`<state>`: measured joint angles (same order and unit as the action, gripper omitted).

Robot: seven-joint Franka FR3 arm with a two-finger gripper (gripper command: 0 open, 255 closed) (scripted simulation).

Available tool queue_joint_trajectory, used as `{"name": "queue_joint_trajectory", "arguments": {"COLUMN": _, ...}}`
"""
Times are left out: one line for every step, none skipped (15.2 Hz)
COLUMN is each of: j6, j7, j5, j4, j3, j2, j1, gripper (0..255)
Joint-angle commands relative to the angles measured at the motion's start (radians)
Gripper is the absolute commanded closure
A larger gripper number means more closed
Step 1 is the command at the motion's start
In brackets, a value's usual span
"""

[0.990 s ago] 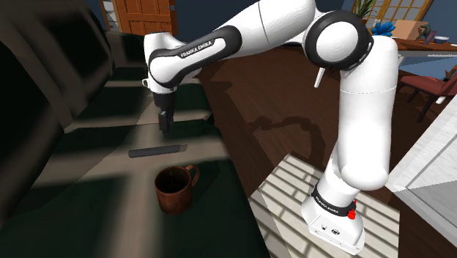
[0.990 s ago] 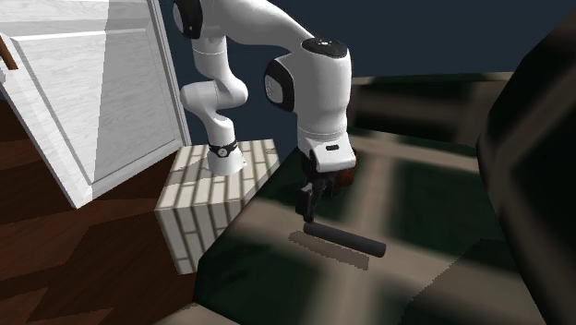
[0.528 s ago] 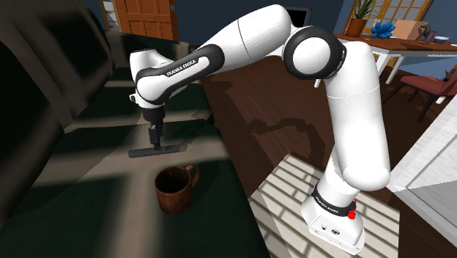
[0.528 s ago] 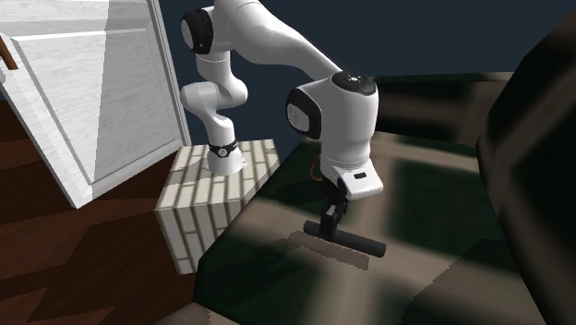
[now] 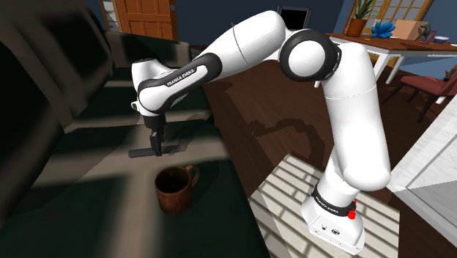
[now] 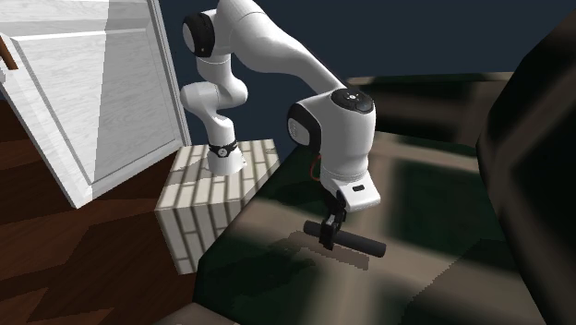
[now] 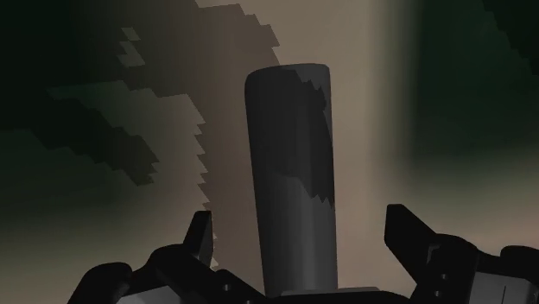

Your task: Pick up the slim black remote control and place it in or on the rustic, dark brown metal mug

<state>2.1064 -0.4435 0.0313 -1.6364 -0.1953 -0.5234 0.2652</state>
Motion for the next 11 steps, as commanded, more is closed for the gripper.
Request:
{"name": "queue_joint_trajectory", "arguments": {"j6": 0.0, "j7": 0.0, "j5": 0.0, "j4": 0.0, "j3": 0.0, "j2": 0.0, "j1": 0.0, "gripper": 0}}
{"name": "queue_joint_trajectory", "arguments": {"j6": 0.0, "j7": 0.0, "j5": 0.0, "j4": 0.0, "j3": 0.0, "j2": 0.0, "j1": 0.0, "gripper": 0}}
{"name": "queue_joint_trajectory", "arguments": {"j6": 0.0, "j7": 0.0, "j5": 0.0, "j4": 0.0, "j3": 0.0, "j2": 0.0, "j1": 0.0, "gripper": 0}}
{"name": "queue_joint_trajectory", "arguments": {"j6": 0.0, "j7": 0.0, "j5": 0.0, "j4": 0.0, "j3": 0.0, "j2": 0.0, "j1": 0.0, "gripper": 0}}
{"name": "queue_joint_trajectory", "arguments": {"j6": 0.0, "j7": 0.0, "j5": 0.0, "j4": 0.0, "j3": 0.0, "j2": 0.0, "j1": 0.0, "gripper": 255}}
{"name": "queue_joint_trajectory", "arguments": {"j6": 0.0, "j7": 0.0, "j5": 0.0, "j4": 0.0, "j3": 0.0, "j2": 0.0, "j1": 0.0, "gripper": 255}}
{"name": "queue_joint_trajectory", "arguments": {"j6": 0.0, "j7": 0.0, "j5": 0.0, "j4": 0.0, "j3": 0.0, "j2": 0.0, "j1": 0.0, "gripper": 255}}
{"name": "queue_joint_trajectory", "arguments": {"j6": -0.001, "j7": 0.0, "j5": 0.0, "j4": 0.001, "j3": 0.0, "j2": 0.0, "j1": 0.0, "gripper": 255}}
{"name": "queue_joint_trajectory", "arguments": {"j6": -0.001, "j7": 0.0, "j5": 0.0, "j4": 0.001, "j3": 0.0, "j2": 0.0, "j1": 0.0, "gripper": 255}}
{"name": "queue_joint_trajectory", "arguments": {"j6": -0.001, "j7": 0.0, "j5": 0.0, "j4": 0.001, "j3": 0.0, "j2": 0.0, "j1": 0.0, "gripper": 255}}
{"name": "queue_joint_trajectory", "arguments": {"j6": -0.001, "j7": 0.0, "j5": 0.0, "j4": 0.002, "j3": 0.0, "j2": 0.0, "j1": 0.0, "gripper": 255}}
